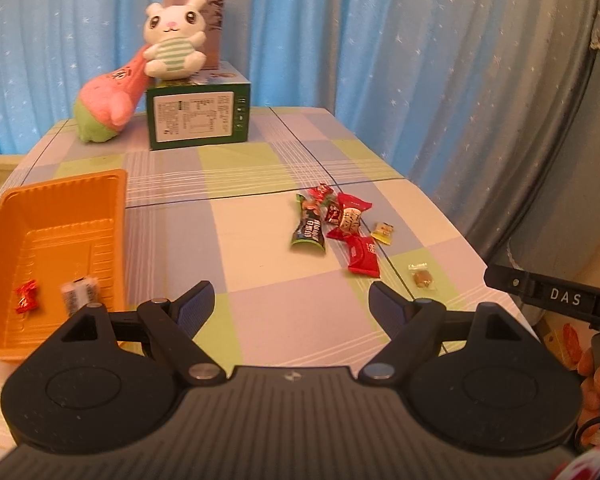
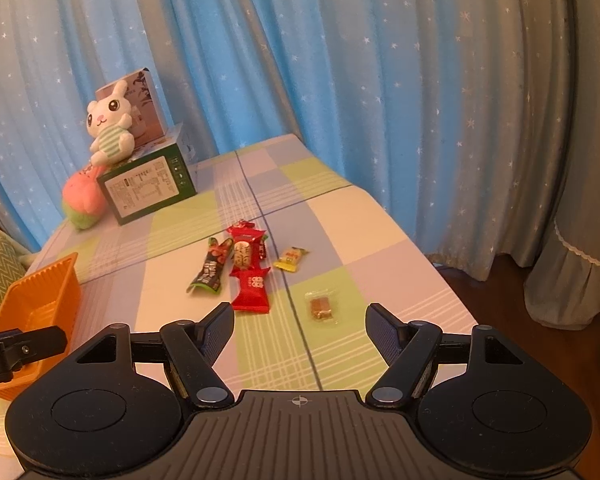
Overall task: Organize snacks
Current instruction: 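Grasp the small clear-wrapped brown candy with the right gripper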
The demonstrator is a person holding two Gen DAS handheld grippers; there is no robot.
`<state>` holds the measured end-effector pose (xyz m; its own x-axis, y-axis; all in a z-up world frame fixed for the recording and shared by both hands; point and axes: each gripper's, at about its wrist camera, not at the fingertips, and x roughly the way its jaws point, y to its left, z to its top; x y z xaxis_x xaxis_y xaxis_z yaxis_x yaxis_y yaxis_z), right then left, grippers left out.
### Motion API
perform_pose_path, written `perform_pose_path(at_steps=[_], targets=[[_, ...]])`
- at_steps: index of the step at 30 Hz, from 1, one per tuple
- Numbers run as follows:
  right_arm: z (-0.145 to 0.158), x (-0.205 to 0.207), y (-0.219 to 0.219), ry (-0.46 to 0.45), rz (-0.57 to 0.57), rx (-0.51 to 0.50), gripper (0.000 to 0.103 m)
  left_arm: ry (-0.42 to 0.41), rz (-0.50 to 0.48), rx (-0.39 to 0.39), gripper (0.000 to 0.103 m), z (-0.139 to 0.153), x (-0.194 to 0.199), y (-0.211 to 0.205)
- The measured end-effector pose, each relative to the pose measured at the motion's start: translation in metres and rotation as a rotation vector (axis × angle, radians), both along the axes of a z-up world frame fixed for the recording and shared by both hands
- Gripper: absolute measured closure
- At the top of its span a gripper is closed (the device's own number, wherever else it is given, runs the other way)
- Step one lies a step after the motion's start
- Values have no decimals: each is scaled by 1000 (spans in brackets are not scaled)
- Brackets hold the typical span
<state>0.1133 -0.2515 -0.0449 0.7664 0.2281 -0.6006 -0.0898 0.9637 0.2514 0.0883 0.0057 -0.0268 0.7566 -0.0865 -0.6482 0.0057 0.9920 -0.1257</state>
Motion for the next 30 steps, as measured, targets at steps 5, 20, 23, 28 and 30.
perform_pose_path(at_steps=[5,20,23,28,30], targets=[[-14,17,-3,6,-2,-18,30,14,-14,-2,20,-7,19,-10],[-64,80,12,26,84,-92,42,60,-16,0,20,-39,77,-17],[-79,93,16,53,96,-112,48,60,-14,-1,20,-44,86,-16],[-94,106,17,81,101,-116,59,67,-13,-19,20,-54,99,-16],[-97,110,17,88,101,-118,61,72,-16,-27,20,-58,104,-17]])
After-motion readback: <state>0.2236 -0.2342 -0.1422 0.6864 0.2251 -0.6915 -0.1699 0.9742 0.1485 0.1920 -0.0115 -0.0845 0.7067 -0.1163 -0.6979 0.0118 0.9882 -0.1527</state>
